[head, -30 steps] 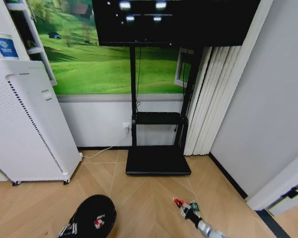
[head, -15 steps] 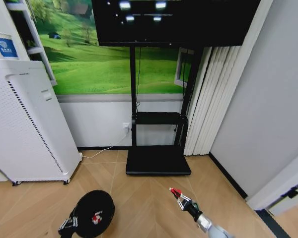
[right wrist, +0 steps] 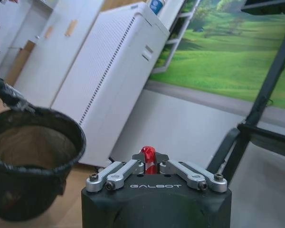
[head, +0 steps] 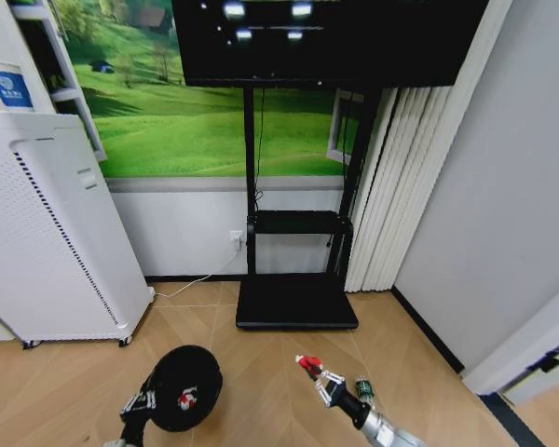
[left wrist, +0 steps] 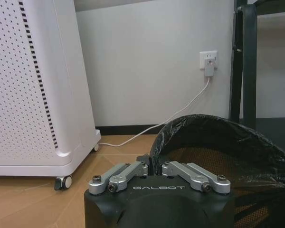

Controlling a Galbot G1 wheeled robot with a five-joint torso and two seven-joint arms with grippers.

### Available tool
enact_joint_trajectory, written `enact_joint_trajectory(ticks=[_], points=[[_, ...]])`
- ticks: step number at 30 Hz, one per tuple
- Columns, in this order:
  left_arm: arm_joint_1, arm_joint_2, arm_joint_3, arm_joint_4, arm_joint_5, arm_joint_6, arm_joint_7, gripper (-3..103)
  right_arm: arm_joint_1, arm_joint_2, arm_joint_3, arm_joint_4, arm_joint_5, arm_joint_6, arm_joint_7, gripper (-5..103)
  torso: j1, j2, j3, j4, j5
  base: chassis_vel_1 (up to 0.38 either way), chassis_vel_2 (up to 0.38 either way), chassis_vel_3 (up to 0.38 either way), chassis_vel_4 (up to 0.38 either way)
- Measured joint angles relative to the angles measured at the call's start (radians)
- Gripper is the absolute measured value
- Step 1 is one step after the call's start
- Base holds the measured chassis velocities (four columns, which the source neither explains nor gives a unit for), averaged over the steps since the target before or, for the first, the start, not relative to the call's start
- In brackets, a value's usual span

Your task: Pick up the trash bin and place the garbage on the floor into it.

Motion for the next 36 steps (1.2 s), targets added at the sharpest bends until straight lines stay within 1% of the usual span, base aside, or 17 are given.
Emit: enact_joint_trajectory(ticks=[3, 6, 7, 9, 12, 14, 16, 19, 20, 22, 25, 28, 29, 31, 32, 34, 36], points=[[-0.013, -0.007, 0.013, 0.013, 0.003, 0.0, 0.001, 7, 0.024, -0.001, -0.037, 0.033, 0.004, 0.0, -0.002, 10, 0.0, 0.0, 0.0, 0.0, -0.0001, 0.0, 0.0, 0.0, 0.0], [-0.04, -0.002, 0.034, 0.029, -0.004, 0.002, 0.002, 7, 0.103, 0.013, -0.136, 0.061, 0.024, 0.0, -0.008, 10, 0.0, 0.0, 0.0, -0.0004, -0.0003, 0.0, 0.0, 0.0, 0.0], [-0.04, -0.002, 0.034, 0.029, -0.004, 0.002, 0.002, 7, 0.103, 0.013, -0.136, 0.061, 0.024, 0.0, -0.008, 10, 0.0, 0.0, 0.0, -0.0004, -0.0003, 0.0, 0.0, 0.0, 0.0], [-0.063, 0.01, 0.05, 0.043, -0.012, 0.007, 0.002, 7, 0.191, 0.051, -0.242, 0.053, 0.043, 0.0, -0.008, 10, 0.0, 0.0, 0.0, -0.0001, 0.0002, 0.0, 0.0, 0.0, 0.0], [-0.072, 0.016, 0.057, 0.047, -0.015, 0.008, 0.001, 7, 0.227, 0.064, -0.281, 0.043, 0.05, 0.0, -0.006, 10, 0.0, 0.0, 0.0, -0.0001, 0.0002, 0.0, 0.0, 0.0, 0.0], [-0.103, 0.035, 0.074, 0.053, -0.026, 0.014, 0.001, 7, 0.385, 0.111, -0.433, -0.007, 0.077, 0.0, 0.004, 10, 0.0, 0.0, 0.0, 0.0, -0.0005, 0.0, 0.0, 0.0, 0.0], [-0.107, 0.038, 0.075, 0.054, -0.029, 0.014, 0.001, 7, 0.413, 0.128, -0.464, -0.02, 0.083, 0.0, 0.007, 10, 0.0, 0.0, 0.0, -0.0001, -0.0005, 0.0, 0.0, 0.0, 0.0], [-0.133, 0.046, 0.085, 0.066, -0.044, 0.015, 0.0, 7, 0.525, 0.214, -0.614, -0.093, 0.115, 0.0, 0.028, 9, 0.0, 0.0, 0.0, 0.0001, 0.0, 0.0, 0.0, 0.0, 0.0], [-0.133, 0.046, 0.085, 0.066, -0.044, 0.015, 0.0, 7, 0.525, 0.214, -0.614, -0.093, 0.115, 0.0, 0.028, 9, 0.0, 0.0, 0.0, 0.0001, 0.0, 0.0, 0.0, 0.0, 0.0], [-0.149, 0.047, 0.098, 0.069, -0.048, 0.016, -0.003, 7, 0.58, 0.268, -0.686, -0.135, 0.137, 0.0, 0.043, 9, 0.0, 0.0, 0.0, -0.0003, -0.0003, 0.0, 0.0, 0.0, 0.0], [-0.152, 0.045, 0.101, 0.069, -0.049, 0.017, -0.003, 7, 0.608, 0.305, -0.717, -0.157, 0.152, -0.001, 0.051, 9, 0.0, 0.0, 0.0, -0.0002, -0.0001, 0.0, 0.0, 0.0, 0.0], [-0.16, 0.042, 0.109, 0.078, -0.05, 0.017, -0.001, 7, 0.671, 0.414, -0.784, -0.208, 0.185, -0.001, 0.06, 9, 0.0, 0.0, 0.0, -0.0001, -0.0004, 0.0, 0.0, 0.0, 0.0], [-0.16, 0.042, 0.109, 0.078, -0.05, 0.017, -0.001, 7, 0.671, 0.414, -0.784, -0.208, 0.185, -0.001, 0.06, 9, 0.0, 0.0, 0.0, -0.0001, -0.0004, 0.0, 0.0, 0.0, 0.0], [-0.166, 0.04, 0.115, 0.081, -0.052, 0.017, -0.002, 7, 0.689, 0.483, -0.815, -0.23, 0.201, -0.002, 0.069, 9, 0.0, 0.0, 0.0, 0.0, -0.0003, 0.0, 0.0, 0.0, 0.0], [-0.166, 0.04, 0.115, 0.081, -0.052, 0.017, -0.002, 7, 0.689, 0.483, -0.815, -0.23, 0.201, -0.002, 0.069, 9, 0.0, 0.0, 0.0, 0.0, -0.0003, 0.0, 0.0, 0.0, 0.0], [-0.173, 0.037, 0.124, 0.084, -0.053, 0.017, -0.001, 7, 0.696, 0.531, -0.834, -0.25, 0.212, -0.004, 0.074, 9, 0.0, 0.0, 0.0, 0.0001, -0.0002, 0.0, 0.0, 0.0, 0.0], [-0.173, 0.037, 0.125, 0.084, -0.053, 0.017, -0.001, 7, 0.696, 0.536, -0.836, -0.253, 0.212, -0.004, 0.074, 9, 0.0, 0.0, 0.0, 0.0001, -0.0003, 0.0, 0.0, 0.0, 0.0]])
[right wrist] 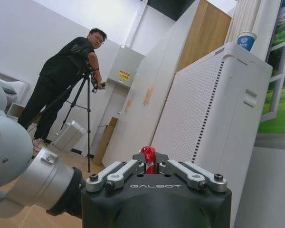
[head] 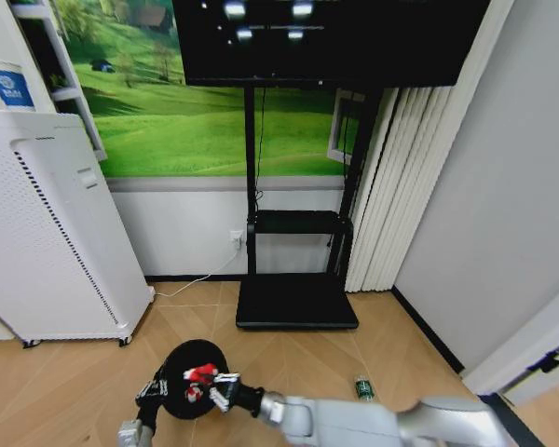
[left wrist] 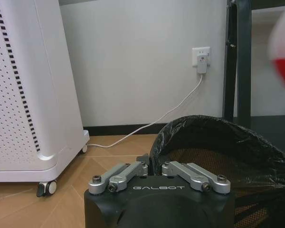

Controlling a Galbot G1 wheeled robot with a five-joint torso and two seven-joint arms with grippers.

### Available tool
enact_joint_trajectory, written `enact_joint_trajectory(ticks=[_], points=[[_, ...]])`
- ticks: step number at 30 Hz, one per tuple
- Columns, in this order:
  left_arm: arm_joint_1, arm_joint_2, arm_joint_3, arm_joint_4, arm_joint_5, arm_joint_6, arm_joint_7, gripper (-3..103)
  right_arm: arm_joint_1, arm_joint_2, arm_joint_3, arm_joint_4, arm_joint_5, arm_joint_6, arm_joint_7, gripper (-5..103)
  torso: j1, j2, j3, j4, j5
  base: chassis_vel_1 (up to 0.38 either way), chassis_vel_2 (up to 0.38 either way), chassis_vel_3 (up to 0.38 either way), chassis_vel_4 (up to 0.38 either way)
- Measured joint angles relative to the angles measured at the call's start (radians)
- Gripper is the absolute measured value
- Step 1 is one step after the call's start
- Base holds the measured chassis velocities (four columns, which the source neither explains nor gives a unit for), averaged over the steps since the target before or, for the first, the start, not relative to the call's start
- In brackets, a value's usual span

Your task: Pick up the trash bin and place the garbage on the floor into it.

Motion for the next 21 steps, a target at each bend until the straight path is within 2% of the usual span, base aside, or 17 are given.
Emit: enact_joint_trajectory(ticks=[3, 5, 9, 15, 19, 20, 21], points=[[-0.003, -0.002, 0.004, 0.001, -0.001, 0.0, 0.0, 7, 0.001, 0.016, -0.005, -0.01, 0.002, 0.0, 0.001, 9, 0.0, 0.0, 0.0, 0.0, 0.0, 0.0, 0.0, 0.0, 0.0], [-0.012, -0.005, 0.017, 0.002, -0.002, 0.0, 0.0, 7, 0.002, 0.063, -0.022, -0.058, 0.013, 0.0, 0.002, 9, 0.0, 0.0, 0.0, -0.0004, -0.0001, 0.0, 0.0, 0.0, 0.0], [0.001, -0.003, 0.015, -0.004, 0.003, -0.009, 0.008, 7, -0.003, 0.109, -0.024, -0.137, 0.033, 0.001, -0.002, 9, 0.0, 0.0, 0.0, -0.0002, 0.0, 0.0, 0.0, 0.0, 0.0], [0.036, 0.001, -0.002, -0.016, 0.015, -0.029, 0.03, 7, -0.04, 0.103, 0.01, -0.205, 0.042, 0.003, -0.019, 9, 0.0, 0.0, 0.0, -0.0003, 0.0001, 0.0, 0.0, 0.0, 0.0], [0.047, -0.004, -0.004, -0.028, 0.021, -0.034, 0.034, 7, -0.061, 0.099, 0.029, -0.225, 0.015, 0.003, -0.009, 9, 0.0, 0.0, 0.0, -0.0003, 0.0003, 0.0, 0.0, 0.0, 0.0], [0.05, -0.005, -0.004, -0.031, 0.022, -0.035, 0.035, 7, -0.065, 0.098, 0.032, -0.226, 0.011, 0.003, -0.004, 7, 0.0, 0.0, 0.0, -0.0003, 0.0003, 0.0, 0.0, 0.0, 0.0], [0.053, -0.005, -0.005, -0.034, 0.023, -0.035, 0.038, 7, -0.069, 0.096, 0.035, -0.226, 0.007, 0.003, 0.004, 12, 0.0, 0.0, 0.0, -0.0003, 0.0003, 0.0, 0.0, 0.0, 0.0]])
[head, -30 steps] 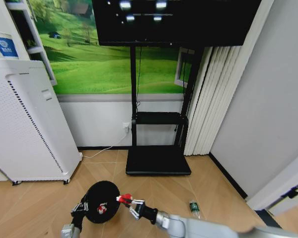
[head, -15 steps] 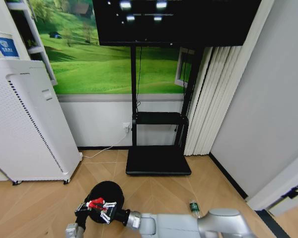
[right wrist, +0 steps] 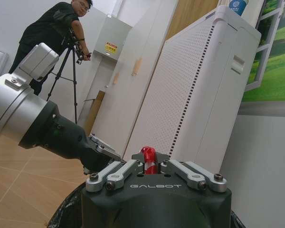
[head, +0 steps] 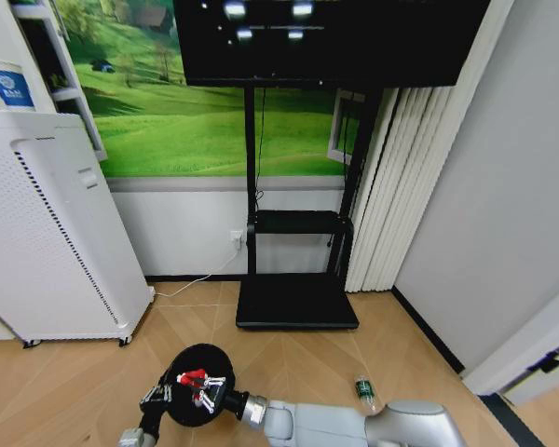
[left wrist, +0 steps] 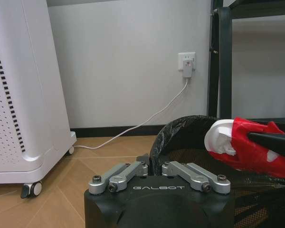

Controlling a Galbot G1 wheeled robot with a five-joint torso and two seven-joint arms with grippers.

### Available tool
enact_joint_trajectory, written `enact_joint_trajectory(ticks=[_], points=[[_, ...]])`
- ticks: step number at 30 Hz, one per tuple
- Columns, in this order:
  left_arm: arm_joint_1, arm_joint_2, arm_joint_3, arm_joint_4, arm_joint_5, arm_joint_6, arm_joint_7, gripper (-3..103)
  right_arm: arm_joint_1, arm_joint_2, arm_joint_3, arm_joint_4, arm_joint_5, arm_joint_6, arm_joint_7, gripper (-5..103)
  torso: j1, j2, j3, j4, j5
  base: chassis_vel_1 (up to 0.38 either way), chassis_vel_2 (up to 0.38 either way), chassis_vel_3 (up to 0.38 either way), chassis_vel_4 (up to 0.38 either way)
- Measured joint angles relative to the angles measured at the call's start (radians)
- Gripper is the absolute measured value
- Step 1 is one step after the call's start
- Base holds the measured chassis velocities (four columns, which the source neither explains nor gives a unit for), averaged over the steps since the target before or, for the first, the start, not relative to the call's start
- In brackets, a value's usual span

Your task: Pick up the trash bin and place the garbage on the floor into it.

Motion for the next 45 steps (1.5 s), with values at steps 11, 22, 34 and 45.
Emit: enact_joint_trajectory(ticks=[11, 22, 34, 45], points=[[0.014, -0.013, -0.005, -0.009, 0.011, -0.001, 0.001, 7, -0.023, -0.032, 0.017, 0.031, -0.006, 0.0, 0.024, 48, 0.0, 0.0, 0.0, 0.0, 0.0001, 0.0, 0.0, 0.0, 0.0], [0.034, -0.026, -0.038, -0.008, 0.024, -0.007, -0.002, 7, -0.079, -0.131, 0.222, 0.063, -0.006, -0.011, 0.078, 86, 0.0, 0.0, 0.0, 0.0002, 0.0003, 0.0, 0.0, 0.0, 0.0], [-0.045, 0.026, -0.03, -0.005, 0.018, 0.002, -0.034, 7, -0.334, -0.379, 0.849, -0.058, 0.031, -0.036, 0.064, 100, 0.0, 0.0, 0.0, -0.0002, 0.0003, 0.0, 0.0, 0.0, 0.0], [-0.074, 0.057, -0.009, 0.03, 0.078, -0.01, -0.02, 7, -0.484, -0.4, 1.025, 0.002, 0.013, -0.013, 0.047, 100, 0.0, 0.0, 0.0, 0.0003, 0.0002, 0.0, 0.0, 0.0, 0.0]])
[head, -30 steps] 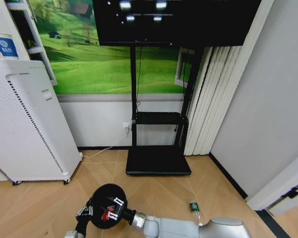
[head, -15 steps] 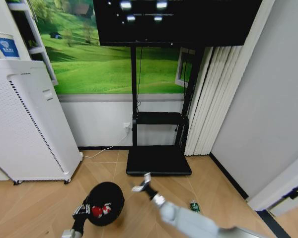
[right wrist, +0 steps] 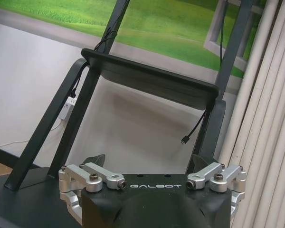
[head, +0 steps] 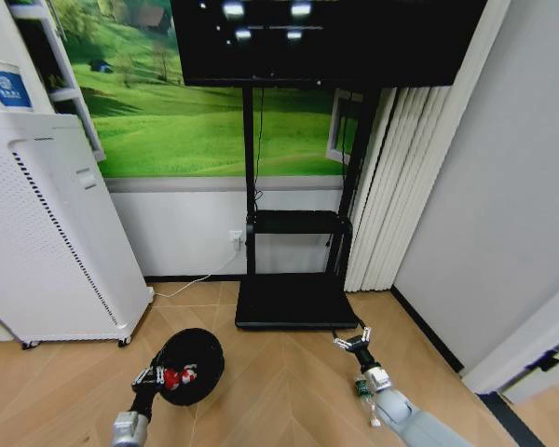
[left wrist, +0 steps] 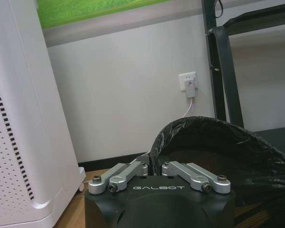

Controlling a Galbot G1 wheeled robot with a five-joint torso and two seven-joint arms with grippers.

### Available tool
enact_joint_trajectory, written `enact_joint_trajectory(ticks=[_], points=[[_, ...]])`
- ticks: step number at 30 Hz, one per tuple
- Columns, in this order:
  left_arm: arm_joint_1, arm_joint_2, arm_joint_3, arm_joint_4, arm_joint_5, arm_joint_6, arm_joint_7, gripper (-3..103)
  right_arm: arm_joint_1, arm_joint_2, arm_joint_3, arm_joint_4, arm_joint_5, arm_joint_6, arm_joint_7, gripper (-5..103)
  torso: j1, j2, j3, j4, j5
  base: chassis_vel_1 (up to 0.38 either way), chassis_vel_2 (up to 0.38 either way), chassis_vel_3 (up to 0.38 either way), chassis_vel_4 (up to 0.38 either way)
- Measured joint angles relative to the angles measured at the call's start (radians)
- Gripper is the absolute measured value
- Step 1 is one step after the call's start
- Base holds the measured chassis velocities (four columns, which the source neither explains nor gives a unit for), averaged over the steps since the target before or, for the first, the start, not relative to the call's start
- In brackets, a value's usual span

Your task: Pick up the trash bin and place the garbage on the floor into it.

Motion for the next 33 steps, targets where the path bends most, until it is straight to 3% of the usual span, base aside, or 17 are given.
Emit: enact_joint_trajectory(ticks=[13, 33], points=[[0.032, 0.007, 0.002, -0.009, 0.02, -0.016, 0.045, 7, -0.109, 0.009, 0.128, 0.034, -0.057, 0.012, -0.001, 100, 0.005, 0.016, 0.011, -0.0001, 0.0, 0.0, 0.0, 0.0, 0.0], [0.036, -0.023, 0.017, 0.009, 0.042, -0.041, 0.055, 7, -0.152, 0.032, 0.176, 0.037, -0.114, 0.014, -0.002, 100, 0.015, 0.05, 0.035, -0.0003, -0.0002, -0.081, -0.082, -0.078, -0.078]])
